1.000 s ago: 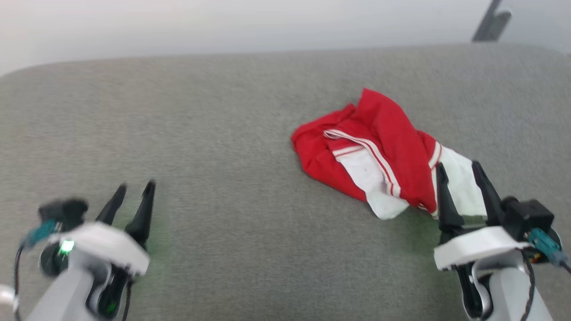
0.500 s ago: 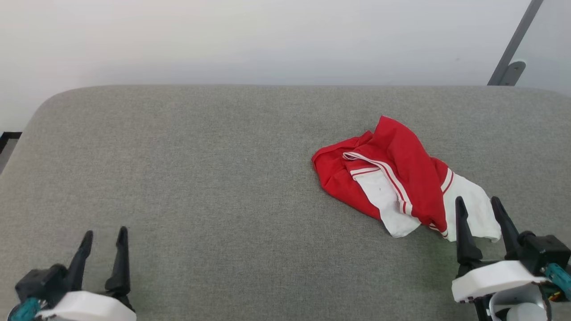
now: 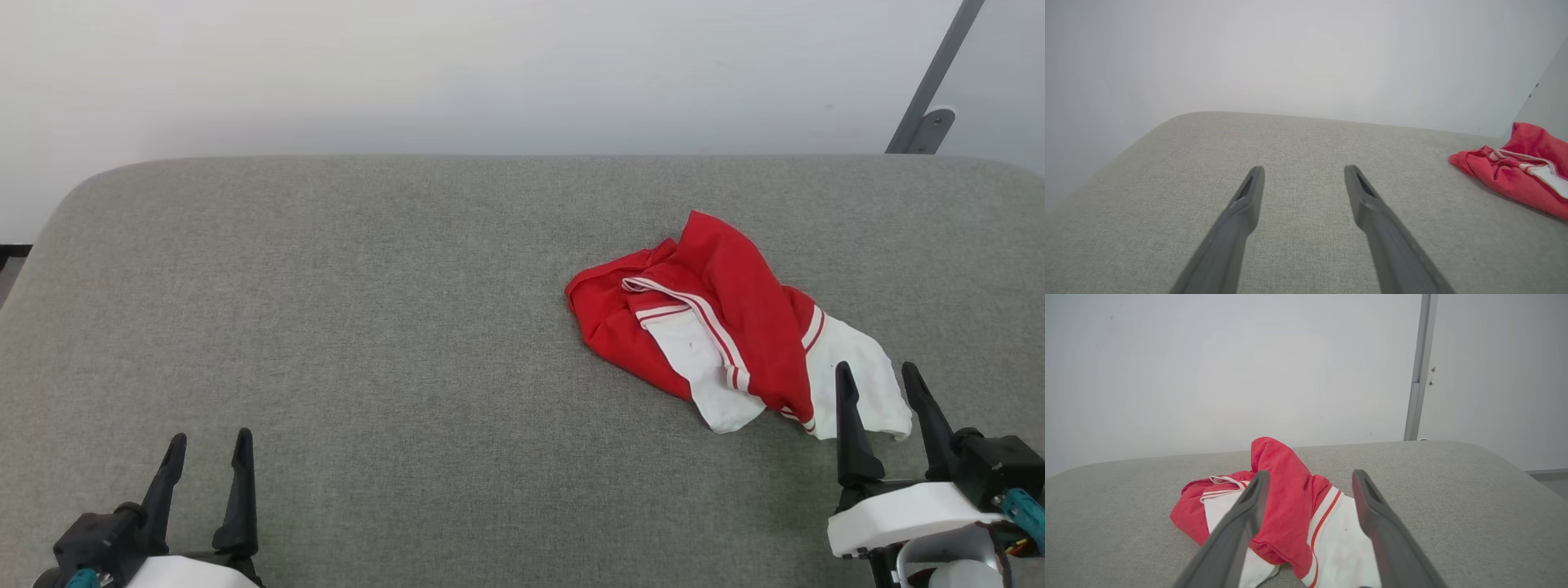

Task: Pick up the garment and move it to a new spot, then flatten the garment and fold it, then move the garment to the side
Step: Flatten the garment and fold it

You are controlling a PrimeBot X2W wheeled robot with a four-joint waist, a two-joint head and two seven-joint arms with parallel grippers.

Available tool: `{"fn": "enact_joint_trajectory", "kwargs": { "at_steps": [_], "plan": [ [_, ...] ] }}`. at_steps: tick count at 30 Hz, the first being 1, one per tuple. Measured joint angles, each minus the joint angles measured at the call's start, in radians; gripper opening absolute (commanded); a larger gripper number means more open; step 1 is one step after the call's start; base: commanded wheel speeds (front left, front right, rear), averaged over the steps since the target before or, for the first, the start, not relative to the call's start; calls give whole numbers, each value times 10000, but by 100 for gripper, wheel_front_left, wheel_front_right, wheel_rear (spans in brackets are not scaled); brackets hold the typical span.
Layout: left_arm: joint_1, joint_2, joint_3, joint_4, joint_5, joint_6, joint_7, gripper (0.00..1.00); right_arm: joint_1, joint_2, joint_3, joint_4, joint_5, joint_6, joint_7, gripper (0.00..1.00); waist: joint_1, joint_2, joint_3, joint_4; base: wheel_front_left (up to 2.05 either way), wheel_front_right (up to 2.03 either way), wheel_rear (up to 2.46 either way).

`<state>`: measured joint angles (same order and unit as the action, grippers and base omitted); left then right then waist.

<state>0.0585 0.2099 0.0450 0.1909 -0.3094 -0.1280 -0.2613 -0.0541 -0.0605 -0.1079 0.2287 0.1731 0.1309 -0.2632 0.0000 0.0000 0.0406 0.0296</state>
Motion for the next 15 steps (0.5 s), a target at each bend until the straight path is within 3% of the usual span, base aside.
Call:
{"fn": "enact_joint_trajectory", "kwargs": {
  "at_steps": [15],
  "plan": [
    [29, -134, -84, -104, -63, -12, 0, 100, -181, 6, 69, 201, -104, 0, 0, 100, 0, 0, 238, -19, 0, 0, 0]
  ]
}}
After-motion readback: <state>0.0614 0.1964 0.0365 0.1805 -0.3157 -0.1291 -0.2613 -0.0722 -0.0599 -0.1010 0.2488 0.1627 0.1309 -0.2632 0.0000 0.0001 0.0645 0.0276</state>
